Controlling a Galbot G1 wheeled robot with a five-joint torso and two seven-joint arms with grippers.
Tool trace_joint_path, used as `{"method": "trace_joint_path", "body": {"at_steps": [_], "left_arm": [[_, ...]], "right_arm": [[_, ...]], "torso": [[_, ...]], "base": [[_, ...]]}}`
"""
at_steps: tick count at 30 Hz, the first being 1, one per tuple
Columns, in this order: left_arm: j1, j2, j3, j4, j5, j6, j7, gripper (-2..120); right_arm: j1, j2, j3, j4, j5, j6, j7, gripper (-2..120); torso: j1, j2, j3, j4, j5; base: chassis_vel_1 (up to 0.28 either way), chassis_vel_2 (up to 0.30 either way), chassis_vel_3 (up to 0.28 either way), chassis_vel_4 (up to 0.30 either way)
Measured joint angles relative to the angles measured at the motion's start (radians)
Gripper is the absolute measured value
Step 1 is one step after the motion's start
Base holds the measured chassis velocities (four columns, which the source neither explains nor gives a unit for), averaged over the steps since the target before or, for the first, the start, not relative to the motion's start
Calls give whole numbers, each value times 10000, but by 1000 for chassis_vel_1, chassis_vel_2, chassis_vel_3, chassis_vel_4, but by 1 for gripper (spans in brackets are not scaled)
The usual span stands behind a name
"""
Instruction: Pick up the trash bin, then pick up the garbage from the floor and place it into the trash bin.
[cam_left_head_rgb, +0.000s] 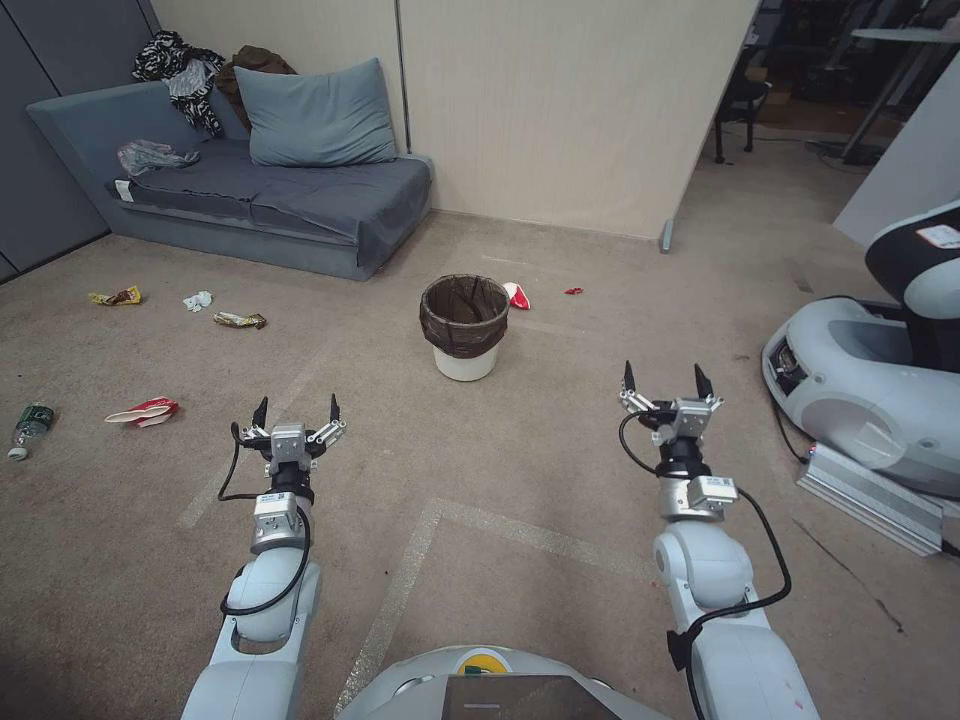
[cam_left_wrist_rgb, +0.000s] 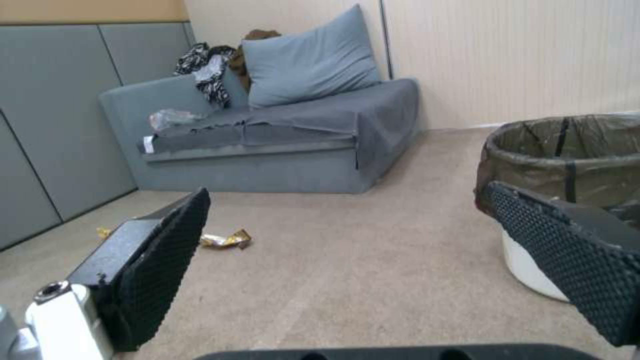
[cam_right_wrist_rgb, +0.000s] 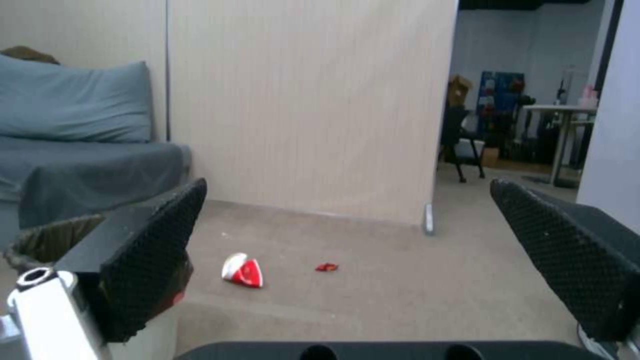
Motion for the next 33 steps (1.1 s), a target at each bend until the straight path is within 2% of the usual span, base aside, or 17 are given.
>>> {"method": "trace_joint_path", "body": {"at_steps": [10,33], "left_arm": [[72,-81,24,7,204,-82,21,100],[70,-196,67,99,461,-43,2,100]], "right_arm": [[-140,127,16,-4,-5,193,-85,100],[-151,120,116,151,-336,-51,-289,100]], "torso": [[0,0,0,2,-1],[-1,0,0,1,-1]], "base": [[0,0,0,0],[-3,2,2,-1]]}}
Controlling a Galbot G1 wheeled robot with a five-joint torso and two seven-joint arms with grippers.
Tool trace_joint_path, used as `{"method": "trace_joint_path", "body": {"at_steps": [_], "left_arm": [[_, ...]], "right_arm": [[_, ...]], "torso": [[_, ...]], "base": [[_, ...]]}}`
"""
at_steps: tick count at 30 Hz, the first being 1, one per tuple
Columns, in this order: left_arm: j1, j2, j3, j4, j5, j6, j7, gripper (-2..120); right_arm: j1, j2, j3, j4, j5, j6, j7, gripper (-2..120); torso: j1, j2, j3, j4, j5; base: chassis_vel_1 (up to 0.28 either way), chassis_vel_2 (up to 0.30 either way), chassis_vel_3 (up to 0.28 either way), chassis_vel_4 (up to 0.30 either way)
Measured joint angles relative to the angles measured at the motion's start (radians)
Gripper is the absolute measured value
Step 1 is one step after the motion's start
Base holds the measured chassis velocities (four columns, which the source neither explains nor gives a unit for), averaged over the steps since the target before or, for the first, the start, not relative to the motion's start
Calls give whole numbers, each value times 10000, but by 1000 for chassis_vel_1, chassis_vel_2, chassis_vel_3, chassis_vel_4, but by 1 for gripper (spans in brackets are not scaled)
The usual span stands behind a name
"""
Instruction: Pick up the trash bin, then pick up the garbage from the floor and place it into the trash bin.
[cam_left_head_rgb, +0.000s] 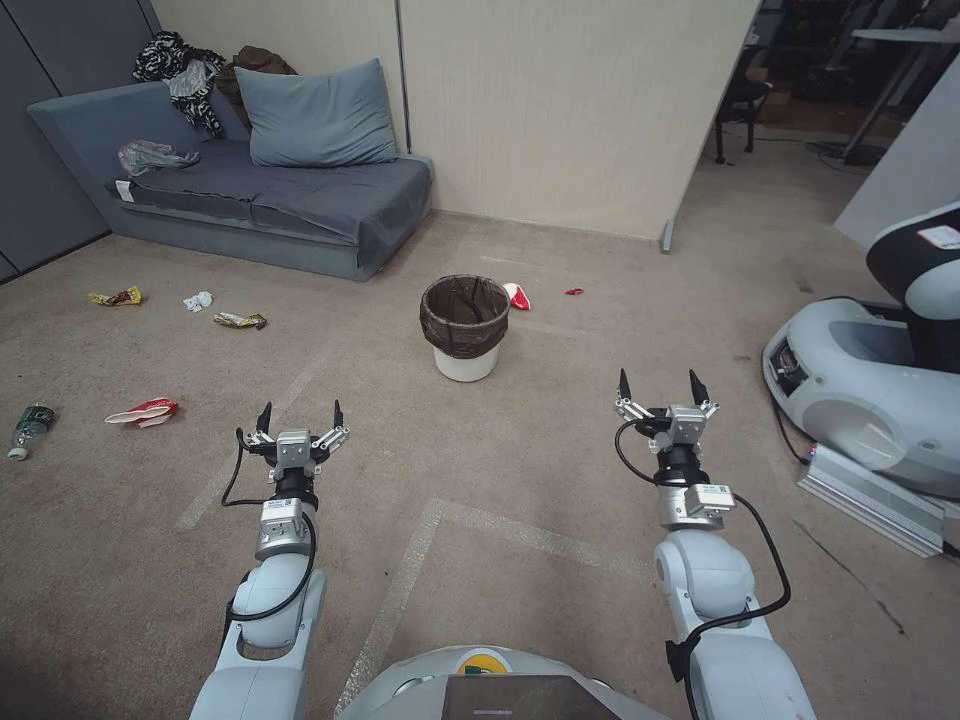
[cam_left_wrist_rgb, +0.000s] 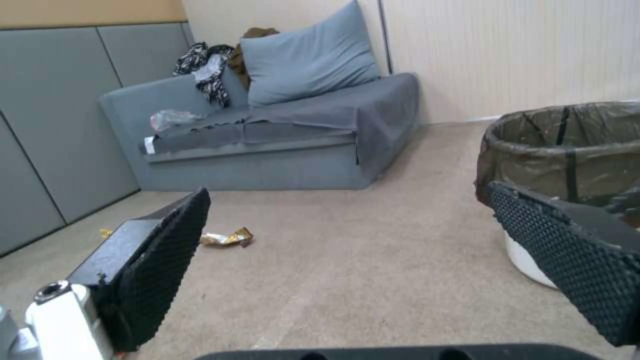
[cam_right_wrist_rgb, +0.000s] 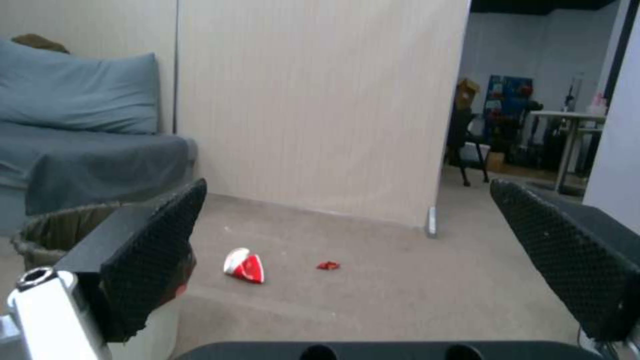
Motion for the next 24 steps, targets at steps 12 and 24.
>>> {"method": "trace_joint_path", "body": {"at_steps": [12,24], "left_arm": [[44,-74,-41,-122,81,30,12,100],[3,-91,-33,-147,27,29,-7,100]], "right_arm": [[18,-83,-9,71,60,-6,-14,100],[-3,-61,-50,91,56,59,-31,100]], "torso": [[0,0,2,2,2],[0,-1,1,1,0]], "base": [[-133,140,142,-129],[-128,141,132,-136]]}}
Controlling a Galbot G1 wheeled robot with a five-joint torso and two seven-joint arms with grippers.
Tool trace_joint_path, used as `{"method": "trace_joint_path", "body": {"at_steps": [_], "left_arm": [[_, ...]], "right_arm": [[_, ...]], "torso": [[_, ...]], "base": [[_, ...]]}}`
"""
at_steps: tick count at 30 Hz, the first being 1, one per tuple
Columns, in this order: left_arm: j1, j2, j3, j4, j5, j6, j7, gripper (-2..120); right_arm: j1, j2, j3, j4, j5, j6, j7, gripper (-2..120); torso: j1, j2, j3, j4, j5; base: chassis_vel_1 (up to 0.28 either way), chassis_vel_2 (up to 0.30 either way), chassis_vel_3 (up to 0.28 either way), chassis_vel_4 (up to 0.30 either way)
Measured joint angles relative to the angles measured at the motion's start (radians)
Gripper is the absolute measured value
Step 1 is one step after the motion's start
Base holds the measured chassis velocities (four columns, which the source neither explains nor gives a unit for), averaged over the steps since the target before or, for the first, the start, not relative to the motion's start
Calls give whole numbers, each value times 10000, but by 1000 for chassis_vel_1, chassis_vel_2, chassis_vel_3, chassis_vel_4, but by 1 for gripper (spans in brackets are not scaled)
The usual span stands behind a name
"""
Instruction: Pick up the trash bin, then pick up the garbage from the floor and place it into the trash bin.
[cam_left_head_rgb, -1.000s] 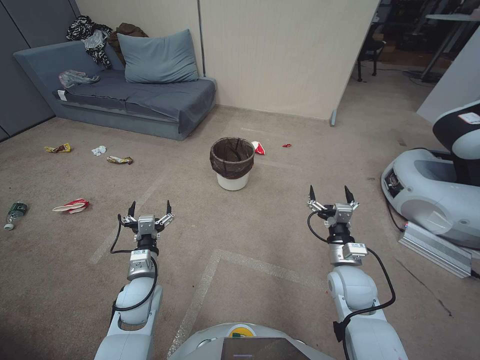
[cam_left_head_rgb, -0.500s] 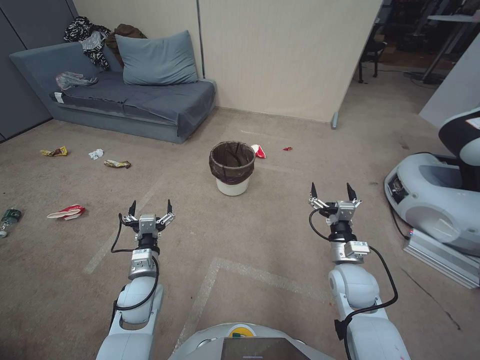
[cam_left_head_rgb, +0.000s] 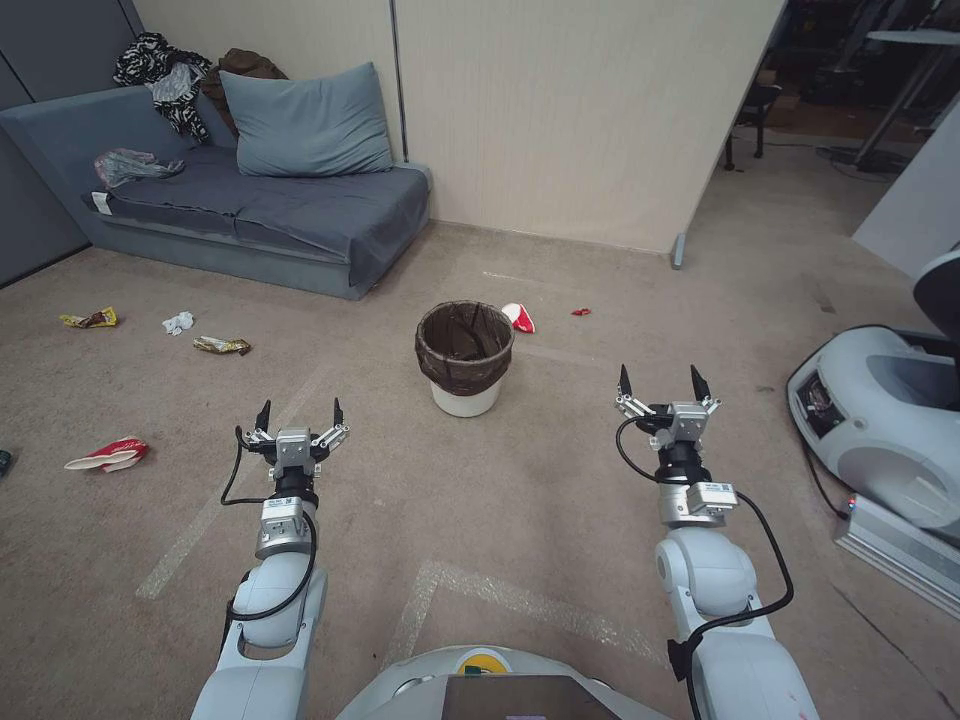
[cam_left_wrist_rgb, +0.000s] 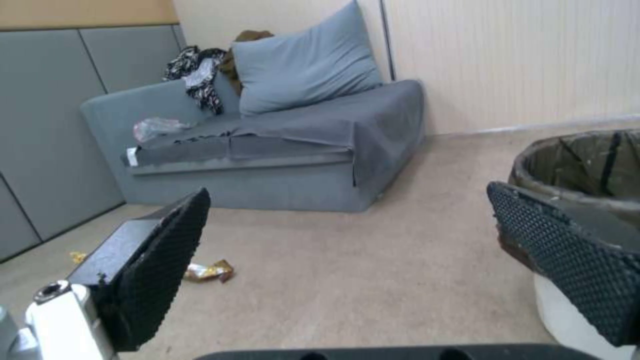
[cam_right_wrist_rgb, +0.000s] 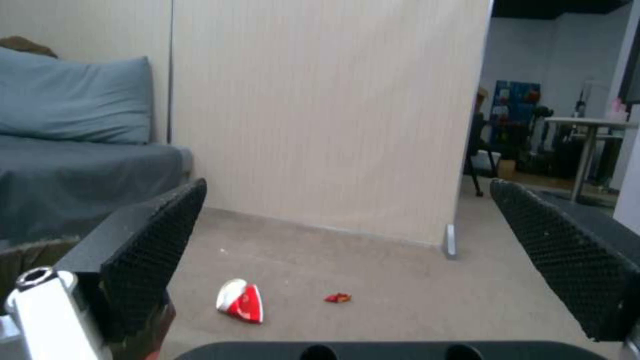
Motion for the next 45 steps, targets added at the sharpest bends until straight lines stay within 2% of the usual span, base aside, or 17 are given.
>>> {"method": "trace_joint_path", "body": {"at_steps": [33,41,45], "left_arm": [[-77,0,-23,-58,-184,32,25,100],[-80,20,-12,-240,-310,64,223,100],[-79,37,-47,-383,-318,190,613,100]], "right_arm": [[69,54,-30,-73,-8,128,-82,100],[72,44,-27,-134,-108,284,-329,100],[66,15,-1,-142,-221,283,-356,100]], "torso": [[1,0,-1,-1,-1],[2,0,1,-1,1],[0,0,-1,-2,-1]], "base": [[-137,142,141,-132],[-56,48,49,-39],[0,0,0,0]]}}
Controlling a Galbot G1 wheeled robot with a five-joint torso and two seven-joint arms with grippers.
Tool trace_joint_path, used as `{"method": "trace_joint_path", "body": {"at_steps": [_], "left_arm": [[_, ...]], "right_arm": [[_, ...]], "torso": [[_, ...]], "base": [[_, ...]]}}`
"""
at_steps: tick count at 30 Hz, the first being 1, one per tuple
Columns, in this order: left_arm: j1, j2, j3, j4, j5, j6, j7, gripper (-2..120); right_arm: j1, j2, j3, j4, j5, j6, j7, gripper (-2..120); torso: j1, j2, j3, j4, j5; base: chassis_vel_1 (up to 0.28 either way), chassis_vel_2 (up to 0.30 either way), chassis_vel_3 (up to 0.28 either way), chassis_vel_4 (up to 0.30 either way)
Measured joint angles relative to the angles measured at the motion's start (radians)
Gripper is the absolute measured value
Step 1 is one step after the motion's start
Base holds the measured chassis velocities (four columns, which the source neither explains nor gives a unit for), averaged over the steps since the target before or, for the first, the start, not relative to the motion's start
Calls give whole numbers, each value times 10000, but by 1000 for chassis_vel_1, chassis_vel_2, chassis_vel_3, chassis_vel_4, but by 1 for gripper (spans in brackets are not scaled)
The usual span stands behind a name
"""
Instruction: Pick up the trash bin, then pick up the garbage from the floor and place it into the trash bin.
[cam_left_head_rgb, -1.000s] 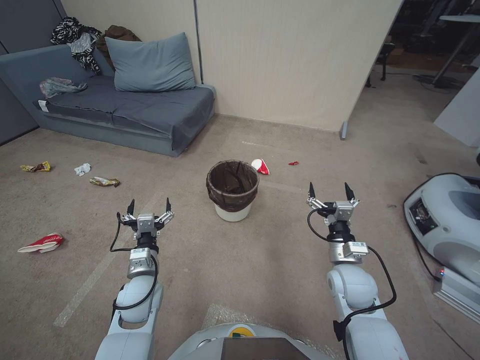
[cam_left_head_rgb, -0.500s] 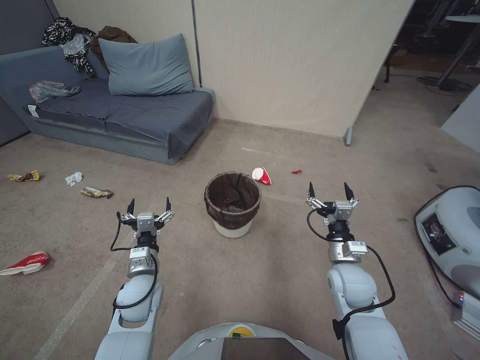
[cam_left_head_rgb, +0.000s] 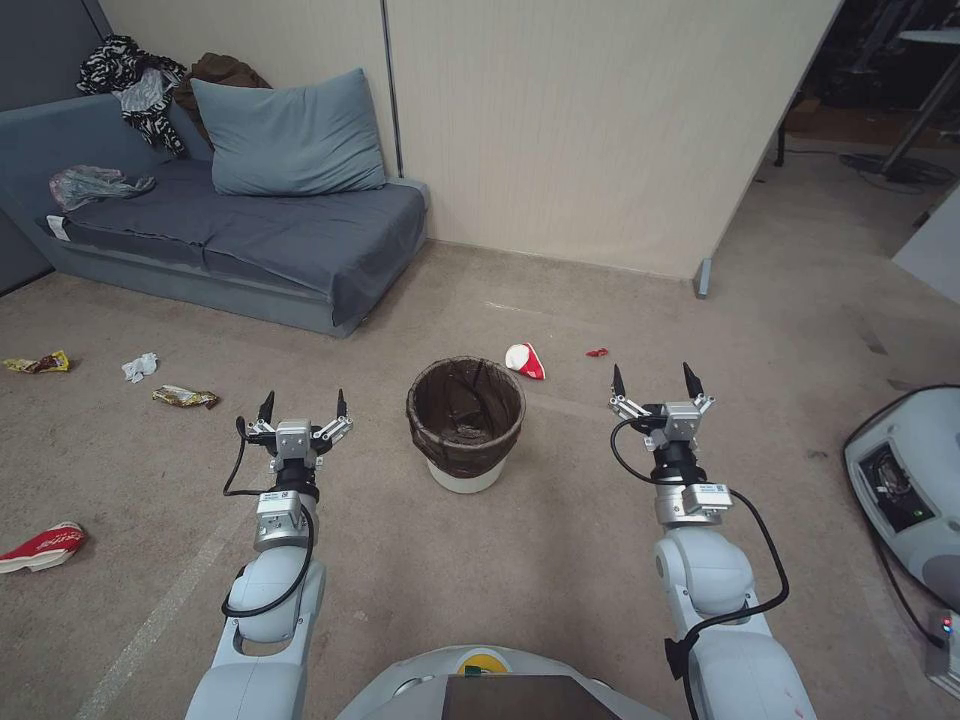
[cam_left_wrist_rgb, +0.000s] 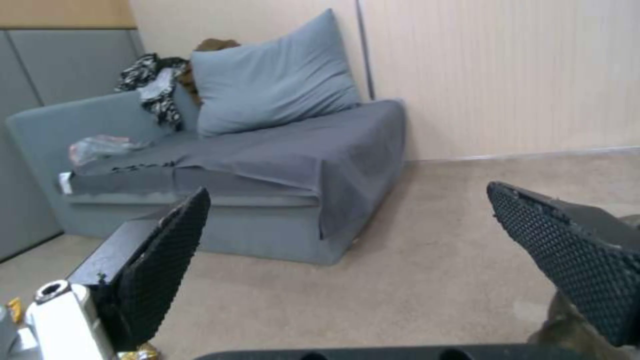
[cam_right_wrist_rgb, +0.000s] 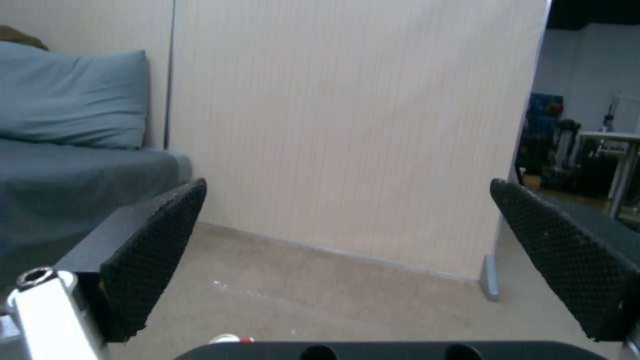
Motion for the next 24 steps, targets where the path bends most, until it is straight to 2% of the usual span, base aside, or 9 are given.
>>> {"method": "trace_joint_path", "body": {"at_steps": [5,9,11,15,16,17,19,22,24], "left_arm": [[-81,173,-97,-274,-257,316,1000,100],[-160,273,-74,-446,-375,656,1446,100],[-247,384,19,-615,-582,1116,2172,100],[-300,433,98,-654,-698,1357,2847,100],[-309,445,120,-652,-712,1447,3515,100],[-309,445,120,-652,-712,1447,3515,100],[-364,501,250,-489,-797,1533,4398,100],[-501,570,510,-336,-900,1839,4601,100],[-549,595,631,-302,-944,2008,4514,100]], "right_arm": [[-18,-18,8,-2,-10,-6,-26,100],[-30,-25,10,-5,-10,-5,-36,100],[-53,-34,10,-4,-9,-5,-67,100],[-66,-57,14,5,-7,-5,-87,100],[-79,-82,24,24,-3,-5,-103,100],[-79,-82,24,24,-3,-5,-103,100],[-103,-100,29,46,9,-5,-116,100],[-115,-121,4,46,14,-4,-151,100],[-102,-140,-30,42,18,-5,-159,100]], "torso": [[0,0,0,2,0],[0,0,1,2,0],[0,0,0,1,0],[0,0,0,1,0],[0,0,1,1,0],[0,0,1,1,0],[0,0,1,3,0],[0,0,1,0,1],[0,0,1,-1,-1]], "base": [[0,0,0,0],[0,0,0,0],[0,0,0,0],[0,0,0,0],[0,0,0,0],[0,0,0,0],[0,0,0,0],[0,0,0,0],[0,0,0,0]]}}
